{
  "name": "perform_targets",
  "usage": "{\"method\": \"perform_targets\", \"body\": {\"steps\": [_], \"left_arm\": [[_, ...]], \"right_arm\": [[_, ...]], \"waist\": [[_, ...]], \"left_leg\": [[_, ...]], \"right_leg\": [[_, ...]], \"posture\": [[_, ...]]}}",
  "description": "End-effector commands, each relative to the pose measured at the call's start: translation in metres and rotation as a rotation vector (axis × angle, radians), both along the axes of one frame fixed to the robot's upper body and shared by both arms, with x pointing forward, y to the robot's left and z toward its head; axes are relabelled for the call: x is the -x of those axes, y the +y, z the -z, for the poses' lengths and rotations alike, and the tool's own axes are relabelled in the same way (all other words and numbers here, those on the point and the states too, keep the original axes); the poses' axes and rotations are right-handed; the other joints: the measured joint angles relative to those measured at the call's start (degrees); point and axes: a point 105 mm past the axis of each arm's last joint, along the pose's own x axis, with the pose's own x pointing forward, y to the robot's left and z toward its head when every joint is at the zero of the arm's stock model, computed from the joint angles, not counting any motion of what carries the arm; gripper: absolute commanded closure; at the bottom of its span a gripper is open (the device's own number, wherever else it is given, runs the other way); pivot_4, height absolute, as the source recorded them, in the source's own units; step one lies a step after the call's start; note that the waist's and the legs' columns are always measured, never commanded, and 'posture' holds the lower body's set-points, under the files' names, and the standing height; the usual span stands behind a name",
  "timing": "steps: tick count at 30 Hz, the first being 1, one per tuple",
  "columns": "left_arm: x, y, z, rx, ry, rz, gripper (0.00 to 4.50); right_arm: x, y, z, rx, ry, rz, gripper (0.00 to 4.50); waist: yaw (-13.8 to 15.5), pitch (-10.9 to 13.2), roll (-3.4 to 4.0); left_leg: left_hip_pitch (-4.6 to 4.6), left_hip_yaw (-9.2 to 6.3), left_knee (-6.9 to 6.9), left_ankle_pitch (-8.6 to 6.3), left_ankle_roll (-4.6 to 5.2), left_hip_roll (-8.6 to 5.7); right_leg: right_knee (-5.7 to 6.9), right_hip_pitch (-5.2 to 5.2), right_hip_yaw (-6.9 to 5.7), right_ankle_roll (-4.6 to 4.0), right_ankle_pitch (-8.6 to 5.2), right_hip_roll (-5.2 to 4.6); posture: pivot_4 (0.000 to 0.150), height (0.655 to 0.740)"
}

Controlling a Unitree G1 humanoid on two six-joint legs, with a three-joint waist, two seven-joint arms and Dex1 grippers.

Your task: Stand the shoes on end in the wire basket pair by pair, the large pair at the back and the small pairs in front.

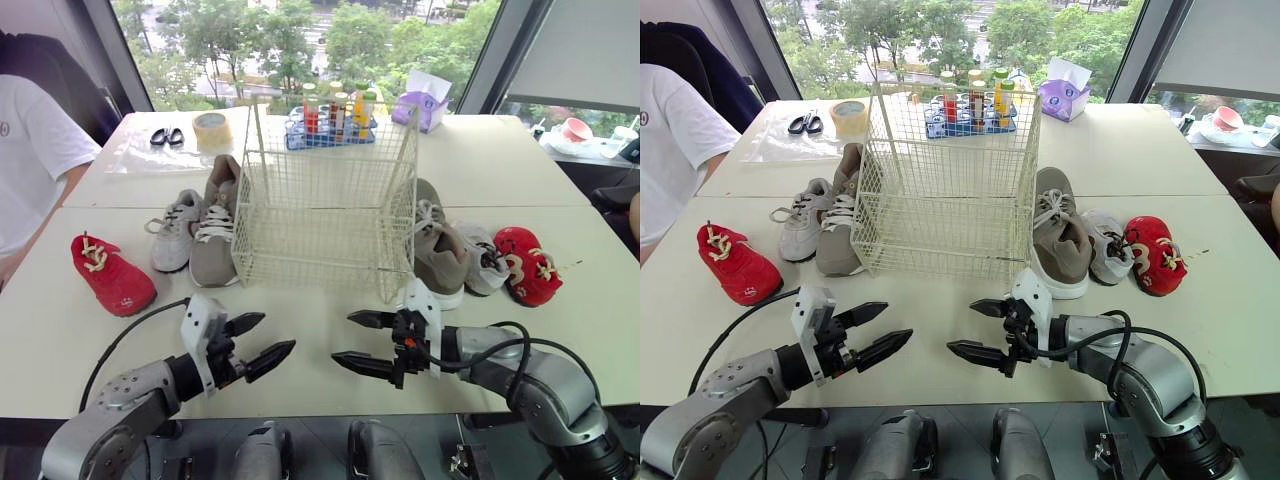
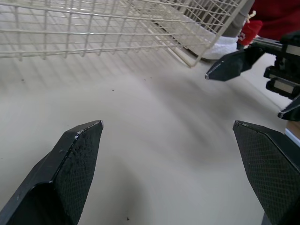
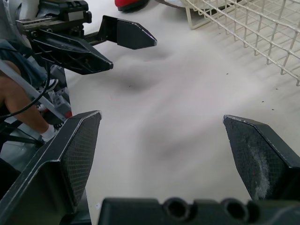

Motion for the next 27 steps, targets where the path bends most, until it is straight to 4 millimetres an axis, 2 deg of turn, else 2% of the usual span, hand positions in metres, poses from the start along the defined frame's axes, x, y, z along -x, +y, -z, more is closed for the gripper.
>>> {"method": "perform_targets", "body": {"steps": [1,16,21,26,27], "left_arm": [[0.003,-0.001,-0.006,-0.008,-0.034,0.025,0.0],[-0.004,0.009,-0.009,-0.002,-0.047,-0.02,0.0],[-0.008,0.001,-0.006,-0.018,-0.047,0.023,0.0],[-0.01,0.007,-0.015,-0.036,-0.059,0.055,0.0],[-0.009,0.009,-0.016,-0.046,-0.058,0.071,0.0]], "right_arm": [[0.001,0.005,-0.016,-0.007,-0.061,-0.026,0.01],[0.001,-0.003,-0.017,0.051,-0.076,-0.046,0.01],[0.003,-0.007,-0.016,0.102,-0.085,-0.072,0.01],[0.012,-0.016,-0.038,0.115,-0.087,-0.11,0.01],[0.015,-0.018,-0.048,0.082,-0.066,-0.126,0.01]], "waist": [[-0.01,0.0,0.0],[0.05,0.0,0.0],[0.06,0.0,0.0],[0.04,0.0,0.0],[0.04,0.0,0.0]], "left_leg": [[0.0,0.0,0.0,0.0,0.0,0.0],[0.0,0.0,0.0,0.0,0.0,0.0],[0.0,0.0,0.01,0.0,0.0,-0.01],[0.0,0.0,0.01,0.0,0.0,-0.01],[0.0,0.0,0.01,0.0,0.0,0.0]], "right_leg": [[0.0,0.0,0.0,0.0,0.0,0.0],[0.0,0.01,0.0,0.0,0.0,-0.01],[0.0,0.02,0.0,0.0,0.0,0.01],[0.0,0.01,0.0,0.0,0.0,0.0],[0.0,0.02,-0.01,0.0,0.0,0.01]], "posture": [[0.15,0.74],[0.15,0.74],[0.15,0.74],[0.15,0.74],[0.15,0.74]]}}
